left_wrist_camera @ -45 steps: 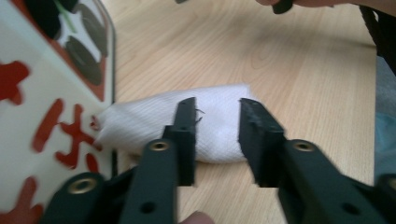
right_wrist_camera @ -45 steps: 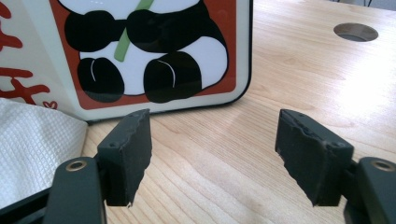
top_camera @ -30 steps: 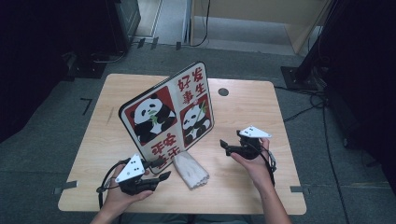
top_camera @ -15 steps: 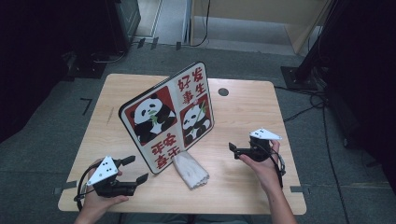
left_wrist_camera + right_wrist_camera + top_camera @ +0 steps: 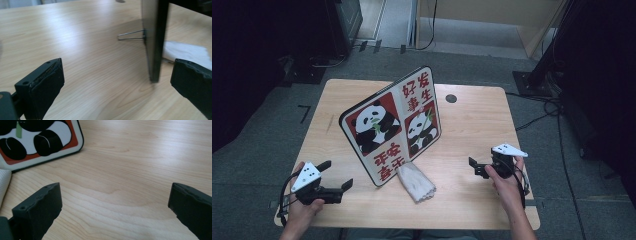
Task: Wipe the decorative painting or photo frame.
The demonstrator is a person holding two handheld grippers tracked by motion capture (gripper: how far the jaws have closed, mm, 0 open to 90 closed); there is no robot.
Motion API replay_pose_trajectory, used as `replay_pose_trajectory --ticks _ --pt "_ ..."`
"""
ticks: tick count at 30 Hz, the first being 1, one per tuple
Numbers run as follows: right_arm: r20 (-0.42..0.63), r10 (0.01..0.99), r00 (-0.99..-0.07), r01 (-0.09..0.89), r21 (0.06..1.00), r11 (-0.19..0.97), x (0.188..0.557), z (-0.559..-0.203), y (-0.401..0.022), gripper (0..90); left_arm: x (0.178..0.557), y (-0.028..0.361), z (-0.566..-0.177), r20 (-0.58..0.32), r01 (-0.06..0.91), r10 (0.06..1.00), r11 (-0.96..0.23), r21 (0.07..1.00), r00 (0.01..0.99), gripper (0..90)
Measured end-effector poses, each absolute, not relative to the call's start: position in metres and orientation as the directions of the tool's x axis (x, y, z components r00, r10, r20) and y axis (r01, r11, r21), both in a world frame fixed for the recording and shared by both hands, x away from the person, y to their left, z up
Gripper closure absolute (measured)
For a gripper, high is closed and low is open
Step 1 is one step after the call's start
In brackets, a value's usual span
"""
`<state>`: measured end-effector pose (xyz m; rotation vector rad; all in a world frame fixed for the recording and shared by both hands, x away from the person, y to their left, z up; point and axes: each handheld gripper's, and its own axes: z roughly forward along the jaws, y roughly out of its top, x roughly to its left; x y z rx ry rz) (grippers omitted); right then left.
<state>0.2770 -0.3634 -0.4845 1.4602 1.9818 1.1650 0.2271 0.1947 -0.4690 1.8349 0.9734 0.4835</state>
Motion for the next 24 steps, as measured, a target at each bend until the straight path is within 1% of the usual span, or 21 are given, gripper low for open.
replay_pose_trajectory --ticks 4,6,7,8,11,15,20,23,24 --pt "0.146 0.926 -0.349 0.582 0.808 0.092 0.27 -0.486 -0.373 0.0 0.232 0.207 -0.473 -0.113 0.451 0.826 -0.182 0.874 0.552 0.0" --pt "0.144 0.93 -0.338 0.59 0.802 0.09 0.267 -0.488 -0.378 0.0 0.236 0.212 -0.476 -0.103 0.474 0.852 -0.18 0.862 0.513 0.0" --pt "0.14 0.932 -0.334 0.591 0.802 0.092 0.265 -0.489 -0.381 0.0 0.236 0.212 -0.476 -0.103 0.474 0.852 -0.18 0.862 0.513 0.0" --pt "0.141 0.934 -0.328 0.594 0.799 0.089 0.263 -0.49 -0.384 0.0 0.24 0.216 -0.482 -0.094 0.508 0.878 -0.18 0.842 0.469 0.0" --pt "0.133 0.939 -0.316 0.603 0.792 0.091 0.258 -0.492 -0.39 0.0 0.243 0.222 -0.488 -0.095 0.54 0.891 -0.18 0.822 0.443 0.0" --pt "0.113 0.949 -0.294 0.619 0.779 0.099 0.248 -0.499 -0.401 0.0 0.245 0.222 -0.494 -0.06 0.569 0.908 -0.207 0.796 0.414 0.0" --pt "0.095 0.958 -0.269 0.649 0.753 0.108 0.235 -0.512 -0.409 0.0 0.249 0.22 -0.502 -0.05 0.61 0.914 -0.226 0.759 0.402 0.0" --pt "0.055 0.963 -0.264 0.66 0.738 0.138 0.229 -0.516 -0.409 0.0 0.25 0.217 -0.507 -0.05 0.624 0.909 -0.243 0.743 0.413 0.0" --pt "0.043 0.964 -0.263 0.659 0.738 0.147 0.228 -0.517 -0.409 0.0 0.251 0.215 -0.508 -0.035 0.626 0.907 -0.261 0.735 0.42 0.0"
